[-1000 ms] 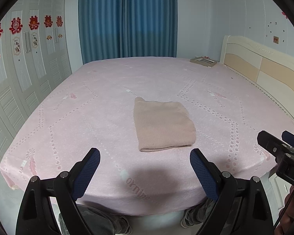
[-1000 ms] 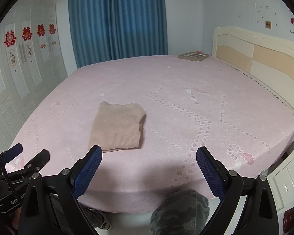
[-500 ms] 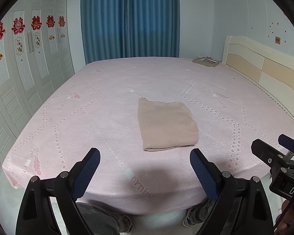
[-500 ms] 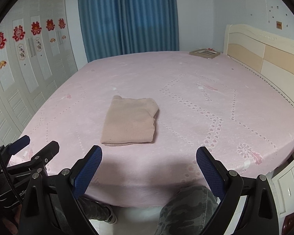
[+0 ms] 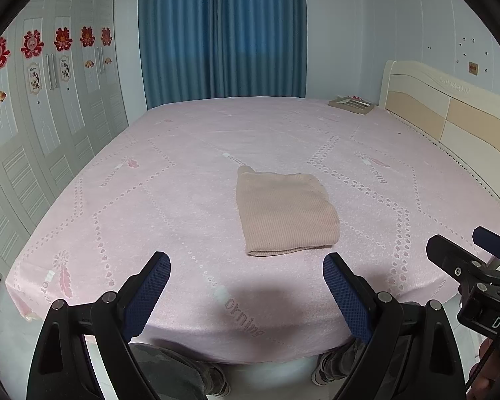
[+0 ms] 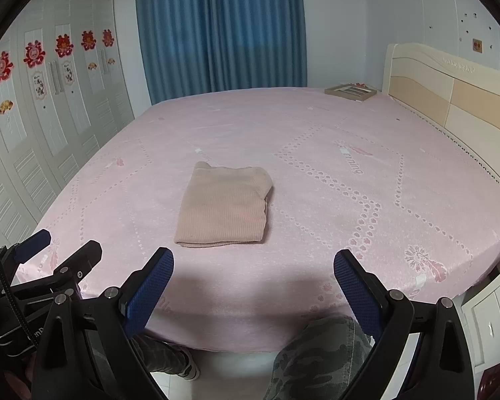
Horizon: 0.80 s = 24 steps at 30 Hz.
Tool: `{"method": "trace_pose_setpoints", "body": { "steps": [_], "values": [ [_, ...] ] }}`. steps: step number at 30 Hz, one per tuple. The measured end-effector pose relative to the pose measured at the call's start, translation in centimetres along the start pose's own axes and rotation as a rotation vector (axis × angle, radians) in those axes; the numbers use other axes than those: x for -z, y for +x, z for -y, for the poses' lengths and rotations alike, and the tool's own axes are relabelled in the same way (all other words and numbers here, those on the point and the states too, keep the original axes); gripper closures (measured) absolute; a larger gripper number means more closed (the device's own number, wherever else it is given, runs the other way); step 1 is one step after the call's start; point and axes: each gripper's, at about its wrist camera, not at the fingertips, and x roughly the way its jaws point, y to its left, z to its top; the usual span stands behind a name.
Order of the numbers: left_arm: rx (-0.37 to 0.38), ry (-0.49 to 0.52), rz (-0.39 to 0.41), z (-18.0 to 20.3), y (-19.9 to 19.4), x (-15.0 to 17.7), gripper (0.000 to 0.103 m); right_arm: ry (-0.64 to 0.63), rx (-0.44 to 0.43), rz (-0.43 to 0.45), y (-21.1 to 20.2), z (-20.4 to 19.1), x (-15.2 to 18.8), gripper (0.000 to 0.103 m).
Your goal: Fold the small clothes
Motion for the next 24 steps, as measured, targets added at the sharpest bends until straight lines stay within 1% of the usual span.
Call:
{"method": "trace_pose_setpoints", "body": {
  "steps": [17,24],
  "values": [
    [-0.034,-0.012,-0.009,-2.5,0.0,0.0,0.01,0.01,0.017,-0.018,0.6,1.0,0.1,0.007],
    [-0.033,-0.019,-0.006,-3.3,-0.4,-0.2,0.01,0.01,0.015,-0.024,0.8,1.4,0.1,0.007]
  ]
}}
